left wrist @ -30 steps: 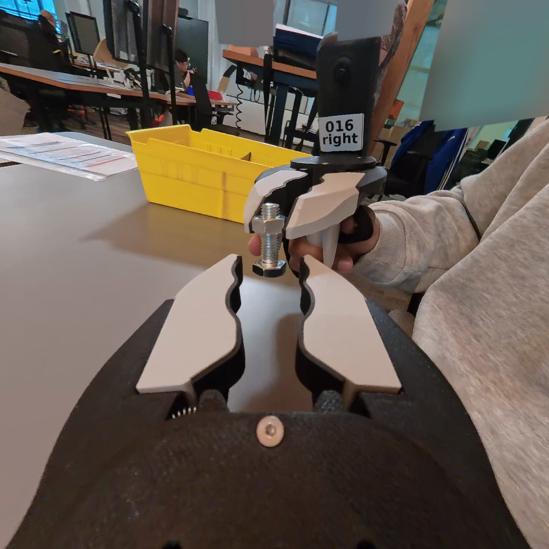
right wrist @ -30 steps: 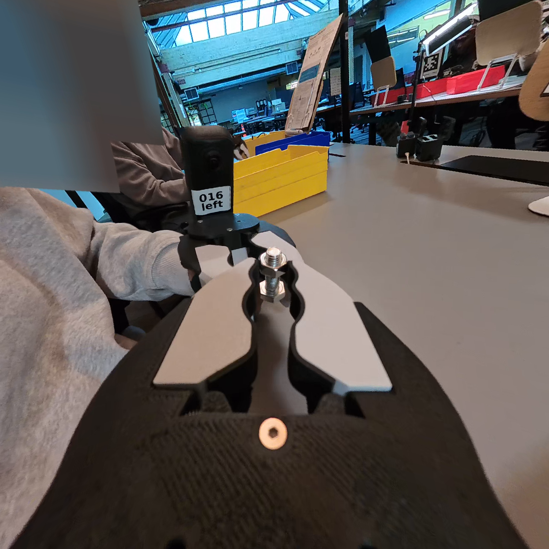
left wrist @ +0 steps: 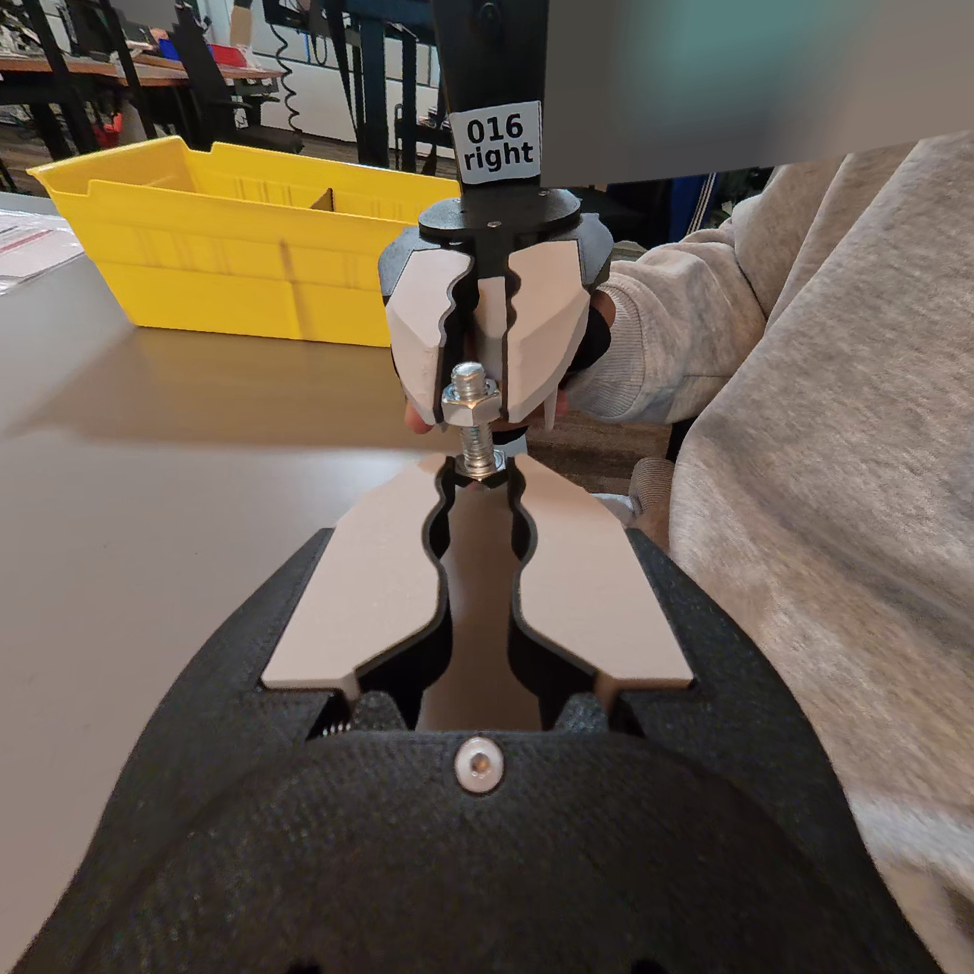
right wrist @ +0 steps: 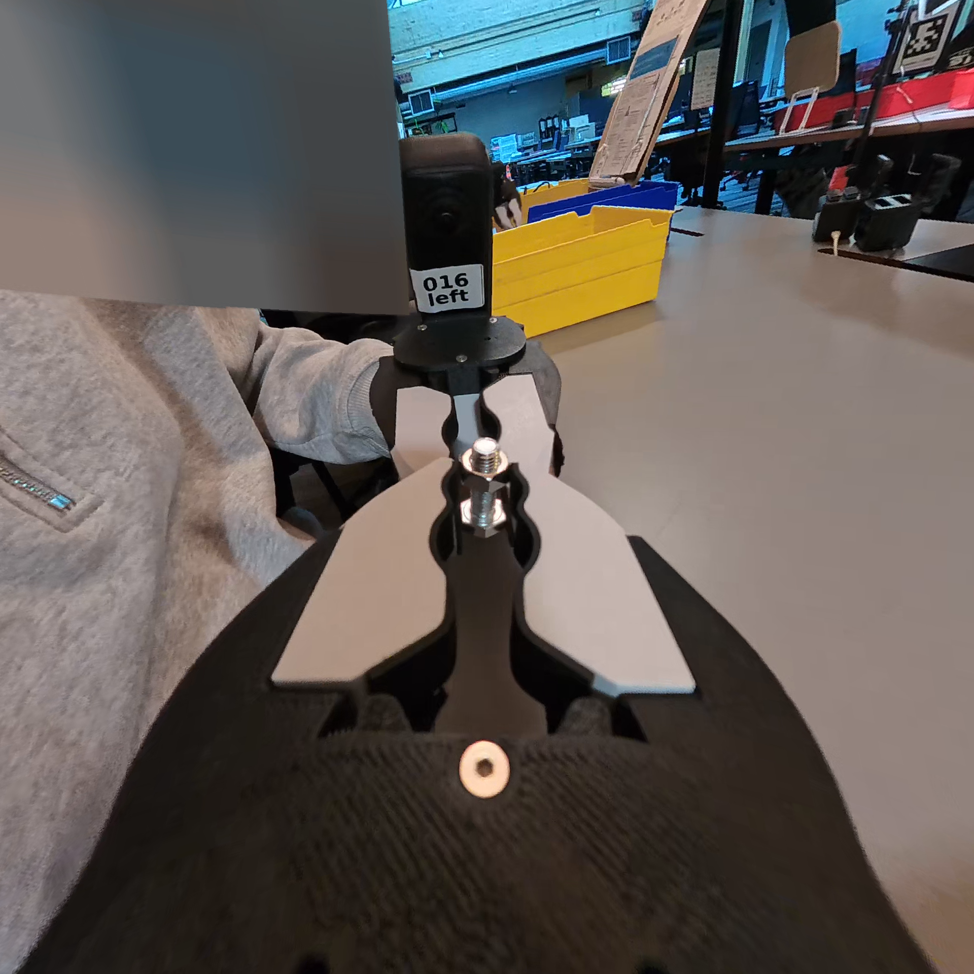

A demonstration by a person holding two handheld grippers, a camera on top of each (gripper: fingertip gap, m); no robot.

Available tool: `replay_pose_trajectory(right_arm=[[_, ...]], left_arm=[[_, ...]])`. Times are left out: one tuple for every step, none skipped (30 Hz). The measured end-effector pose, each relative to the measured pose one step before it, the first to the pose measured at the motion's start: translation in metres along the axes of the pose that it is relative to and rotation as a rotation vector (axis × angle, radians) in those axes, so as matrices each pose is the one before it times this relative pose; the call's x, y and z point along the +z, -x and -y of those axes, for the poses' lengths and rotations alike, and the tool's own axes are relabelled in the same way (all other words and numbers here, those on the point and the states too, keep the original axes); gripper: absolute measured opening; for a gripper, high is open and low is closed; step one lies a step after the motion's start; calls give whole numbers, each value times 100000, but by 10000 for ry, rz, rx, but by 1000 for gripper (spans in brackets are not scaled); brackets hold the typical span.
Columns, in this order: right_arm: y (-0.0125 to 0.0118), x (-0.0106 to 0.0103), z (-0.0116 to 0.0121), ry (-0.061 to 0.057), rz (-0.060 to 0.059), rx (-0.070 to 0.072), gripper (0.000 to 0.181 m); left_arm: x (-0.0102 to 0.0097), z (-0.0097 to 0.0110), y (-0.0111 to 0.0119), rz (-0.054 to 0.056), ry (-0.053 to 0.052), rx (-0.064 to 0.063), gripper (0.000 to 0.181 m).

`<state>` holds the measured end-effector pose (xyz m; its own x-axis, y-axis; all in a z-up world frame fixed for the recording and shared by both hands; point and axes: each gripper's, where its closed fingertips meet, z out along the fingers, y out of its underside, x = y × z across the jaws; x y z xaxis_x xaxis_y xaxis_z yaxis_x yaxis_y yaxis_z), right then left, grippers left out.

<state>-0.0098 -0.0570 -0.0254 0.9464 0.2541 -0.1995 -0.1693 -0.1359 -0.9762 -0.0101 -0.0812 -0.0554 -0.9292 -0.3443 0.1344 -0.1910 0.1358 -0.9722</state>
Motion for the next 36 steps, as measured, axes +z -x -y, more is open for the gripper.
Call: replay_pose_trajectory(right_arm=[[-17, -11, -27, 3, 10, 19, 18], [-26, -11, -17, -7, -2, 13, 18], [-23, 4, 21, -27, -22, -11, 18], [-86, 3, 74, -64, -73, -32, 18], [-152, 3, 104, -91, -128, -44, 18], [-150, -5, 81, -85, -109, -43, 18], [-149, -3, 54, -72, -84, -21, 18], [-174, 15, 65, -76, -98, 3, 19], [-242, -1, 88, -91, -133, 8, 25], [-270, -2, 103, -88, -162, 4, 32], [-251, -29, 63, -59, -149, -9, 35], [-195, -35, 49, -34, -111, -16, 35], [-151, -45, 52, -30, -88, -12, 36], [-125, -23, 59, -44, -77, -4, 36], [-58, -4, 90, -64, -50, -3, 37], [-16, 19, 90, -66, -26, -10, 38], [30, 34, 27, -36, -8, -23, 39], [95, 41, -16, 1, 29, -37, 39], [144, 61, -59, 33, 59, -43, 38], [148, 61, -57, 38, 52, -52, 37], [92, 44, -2, 4, 16, -63, 37], [87, 1, 36, -24, 28, -63, 37], [125, -12, 24, -2, 74, -38, 33], [57, -16, 6, 15, 27, -18, 31], [-41, -7, 17, 0, -38, -23, 30], [-56, -20, 22, -12, -44, -21, 30], [-73, -3, -3, -2, -37, 8, 30], [-87, -6, 0, -3, -45, 31, 31], [-102, 0, 27, -24, -55, 25, 33], [-78, -2, 41, -30, -50, 6, 34], [-58, 1, 21, -16, -41, -9, 35], [-52, -4, 7, -7, -40, -16, 35], [-53, -1, 12, -10, -38, -20, 35], [-42, 3, 16, -15, -38, -19, 36], [-37, 3, 30, -17, -31, -14, 36], [-17, -8, 21, -17, -12, -5, 36]], left_arm=[[38, -32, 4, 23, 29, 24, 19], [29, -25, 20, 23, 25, 11, 19], [24, -3, 19, 17, 5, 9, 19], [0, 53, 82, 67, -38, 11, 19], [6, 101, 219, 157, -74, -15, 19], [8, 84, 192, 136, -58, -24, 19], [6, 77, 186, 123, -60, -30, 19], [1, 85, 196, 134, -60, -22, 19], [-6, 77, 247, 173, -55, -9, 19], [-20, 70, 281, 209, -53, 10, 19], [-28, 54, 270, 192, -41, 24, 19], [-28, 26, 267, 185, -16, 13, 19], [-16, 14, 207, 131, -10, -12, 19], [-15, 28, 112, 68, -21, -39, 19], [3, 11, 125, 78, -12, -36, 19], [-11, 20, 166, 113, -14, -37, 19], [-8, 33, 170, 115, -34, -33, 19], [-13, 44, 186, 109, -32, -50, 19], [-23, 13, 203, 99, -18, -80, 19], [-28, 10, 223, 83, -17, -113, 19], [-40, 30, 205, 63, -32, -126, 19], [-61, 44, 223, 72, -44, -130, 19], [-62, 44, 275, 107, -42, -122, 19], [-57, 46, 242, 80, -50, -112, 19], [-58, 60, 131, 22, -57, -99, 19], [-41, 46, 56, -15, -40, -71, 19], [-25, 24, 25, -1, -24, -24, 19], [-4, 9, -14, 5, -14, 23, 19], [24, 3, -87, -18, 0, 59, 19], [35, -16, -108, -19, 21, 78, 19], [55, -27, -133, -25, 22, 85, 19], [38, -20, -149, -38, 15, 81, 19], [50, -20, -129, -34, 22, 68, 19], [31, -39, -80, -14, 31, 51, 19], [34, -28, -44, -5, 28, 36, 19], [20, -21, -27, 3, 15, 19, 19]])
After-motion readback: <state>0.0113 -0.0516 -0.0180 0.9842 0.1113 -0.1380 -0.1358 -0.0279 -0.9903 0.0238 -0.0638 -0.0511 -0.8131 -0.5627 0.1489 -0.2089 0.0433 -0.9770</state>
